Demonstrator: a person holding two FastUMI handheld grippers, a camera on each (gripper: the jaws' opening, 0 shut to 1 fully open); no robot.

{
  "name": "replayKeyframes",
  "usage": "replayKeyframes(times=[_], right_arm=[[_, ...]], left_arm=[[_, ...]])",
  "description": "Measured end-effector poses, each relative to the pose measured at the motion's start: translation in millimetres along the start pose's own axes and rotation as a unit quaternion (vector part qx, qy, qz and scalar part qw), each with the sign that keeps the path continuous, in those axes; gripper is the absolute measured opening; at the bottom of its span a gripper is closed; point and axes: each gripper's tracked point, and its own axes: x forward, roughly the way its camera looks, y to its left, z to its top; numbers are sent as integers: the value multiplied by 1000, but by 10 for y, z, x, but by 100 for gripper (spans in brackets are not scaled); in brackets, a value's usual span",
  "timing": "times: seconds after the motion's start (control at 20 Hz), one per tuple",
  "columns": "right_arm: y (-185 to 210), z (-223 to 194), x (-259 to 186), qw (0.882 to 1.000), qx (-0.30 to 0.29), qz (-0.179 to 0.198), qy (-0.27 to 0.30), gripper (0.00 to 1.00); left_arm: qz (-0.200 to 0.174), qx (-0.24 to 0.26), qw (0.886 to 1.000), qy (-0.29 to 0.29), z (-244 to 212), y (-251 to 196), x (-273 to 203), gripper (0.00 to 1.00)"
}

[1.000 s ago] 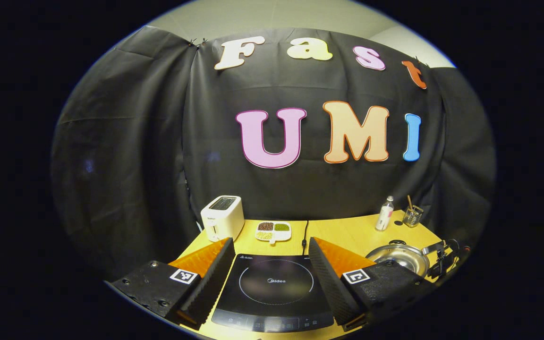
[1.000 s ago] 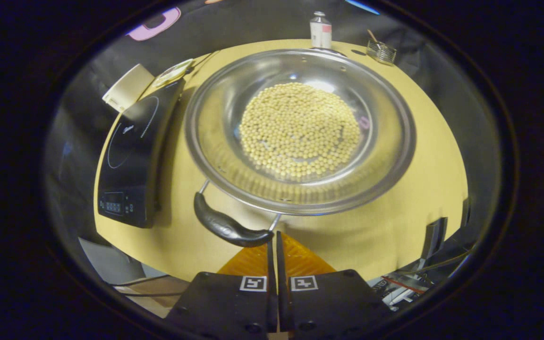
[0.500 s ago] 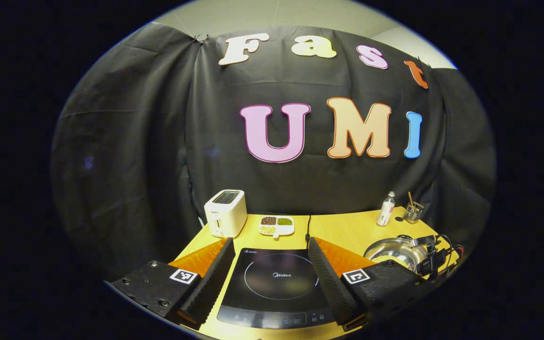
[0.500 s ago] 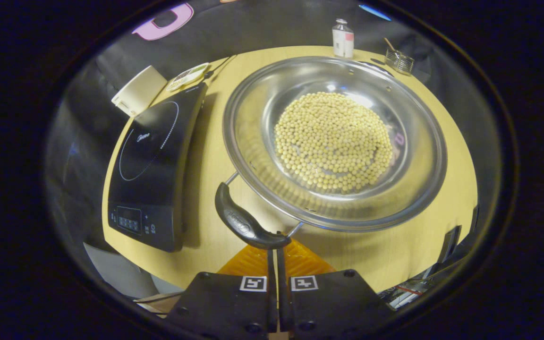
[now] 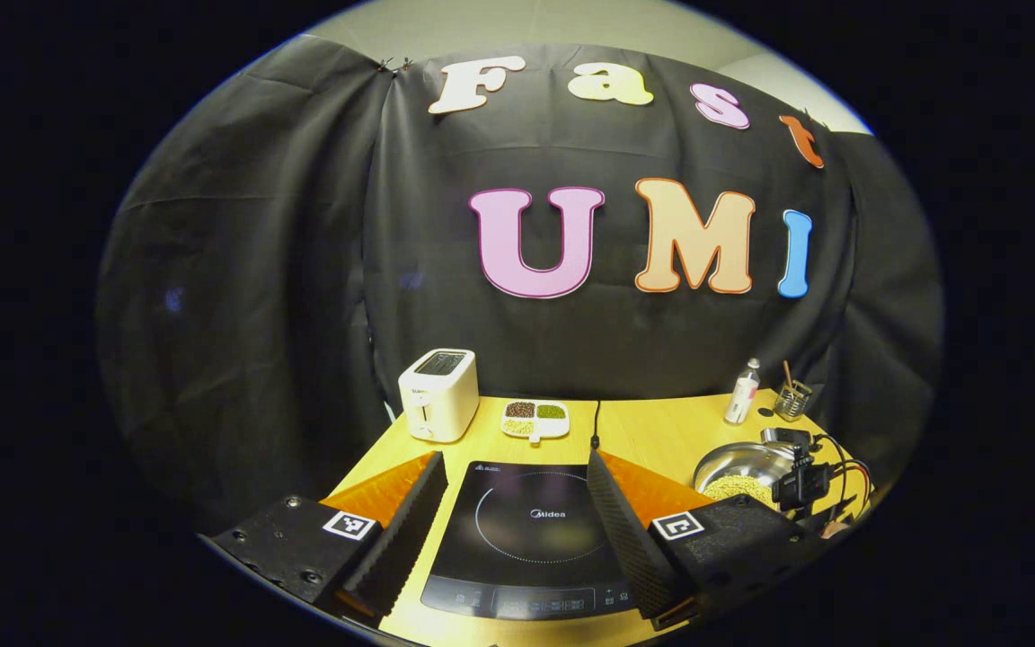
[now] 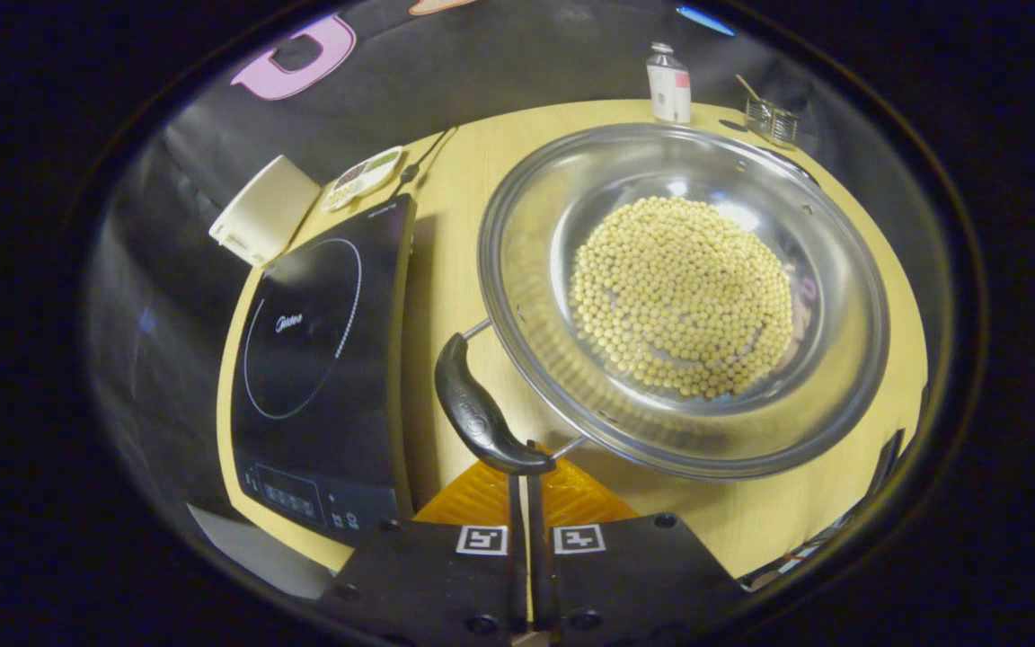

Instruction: First push the handle of the pot to place it horizontally, then grasp the pot with both hands and set it on the induction cooktop.

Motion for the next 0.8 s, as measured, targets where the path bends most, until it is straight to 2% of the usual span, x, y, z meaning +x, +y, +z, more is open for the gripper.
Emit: replayKeyframes(times=[0.15, 0.2, 0.25, 0.3, 0.35, 0.4, 0.5, 0.55, 0.6, 0.8], right_arm=[[124, 137, 81, 1000, 10, 2, -13, 0], [162, 193, 109, 1000, 14, 3, -17, 15], [200, 241, 150, 1000, 18, 3, -20, 0], [230, 303, 186, 999, 21, 4, -25, 4], [248, 355, 204, 999, 24, 4, -29, 0], [265, 413, 221, 999, 28, 4, -33, 5], [318, 514, 264, 998, 38, 4, -39, 5], [331, 569, 294, 998, 43, 5, -42, 0], [346, 622, 315, 998, 48, 5, -44, 4], [369, 785, 377, 997, 57, 1, -52, 4]], left_arm=[[4, -1, 1000, 2, -15, 24, 10, 96], [5, -1, 1000, 3, -18, 25, 9, 96], [5, -2, 1000, 4, -26, 27, 11, 96], [6, -2, 1000, 5, -32, 25, 11, 96], [6, -3, 1000, 5, -45, 21, 16, 96], [6, -4, 1000, 7, -47, 11, 26, 96], [6, -6, 1000, 9, -53, -2, 39, 96], [6, -7, 1000, 10, -57, 1, 37, 96], [6, -7, 1000, 11, -65, -2, 52, 96], [9, -3, 1000, 16, -69, 0, 77, 96]])
